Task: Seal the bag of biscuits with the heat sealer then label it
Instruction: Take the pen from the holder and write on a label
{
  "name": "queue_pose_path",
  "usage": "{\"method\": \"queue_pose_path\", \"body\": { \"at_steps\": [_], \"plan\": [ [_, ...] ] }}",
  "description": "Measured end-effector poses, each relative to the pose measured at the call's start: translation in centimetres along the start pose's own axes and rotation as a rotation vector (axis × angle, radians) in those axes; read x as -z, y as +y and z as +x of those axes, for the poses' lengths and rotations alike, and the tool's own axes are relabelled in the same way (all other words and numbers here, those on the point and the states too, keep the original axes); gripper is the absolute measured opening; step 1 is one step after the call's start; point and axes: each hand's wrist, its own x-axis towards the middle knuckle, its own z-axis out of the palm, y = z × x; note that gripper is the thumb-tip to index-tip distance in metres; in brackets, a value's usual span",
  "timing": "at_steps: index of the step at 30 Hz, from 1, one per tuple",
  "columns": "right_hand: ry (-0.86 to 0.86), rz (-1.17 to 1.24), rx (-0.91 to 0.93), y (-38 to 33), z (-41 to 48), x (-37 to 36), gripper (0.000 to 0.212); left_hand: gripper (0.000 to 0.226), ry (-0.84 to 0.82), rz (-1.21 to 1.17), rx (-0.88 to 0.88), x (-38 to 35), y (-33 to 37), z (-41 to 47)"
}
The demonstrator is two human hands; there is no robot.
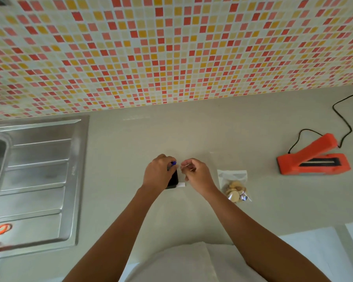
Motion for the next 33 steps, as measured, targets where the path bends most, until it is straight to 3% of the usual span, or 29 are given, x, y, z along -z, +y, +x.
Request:
{"method": "queue_pose_path", "body": {
  "at_steps": [5,9,15,18,20,23,26,33],
  "plan": [
    [0.027,0.14,-0.096,-0.8,-1.2,0.8,0.01,0.008,0.16,-0.108,-0.046,2.4,0.9,0.1],
    [-0.034,0.38,-0.151,-2.7,-2.7,1.0,0.017,0.006,0.336,-0.368,-0.051,6.7,3.6,-0.8],
    [-0.216,0.787,-0.109,-6.2,-4.8,1.4,0.036,0.01,0.266,-0.614,-0.051,8.4,5.7,-2.6],
    [-0.158,0.917,-0.079,-6.7,-5.1,2.1,0.027,0.004,0.204,-0.573,-0.051,7.1,5.7,-3.8],
    [-0.095,0.925,-0.072,-6.4,-5.4,2.5,0.017,0.004,0.197,-0.377,-0.15,5.9,5.5,-4.6],
    [-0.04,0.84,-0.069,-5.5,-6.0,3.0,0.018,0.01,0.187,-0.122,-0.263,4.6,5.4,-5.6],
    [-0.007,0.78,-0.081,-4.8,-6.3,3.0,0.023,0.015,0.173,-0.104,-0.239,3.8,5.8,-6.0],
    [0.115,0.931,-0.209,-4.0,-6.3,1.4,0.028,0.028,0.132,-0.261,-0.127,2.5,6.2,-6.3]
  ]
}}
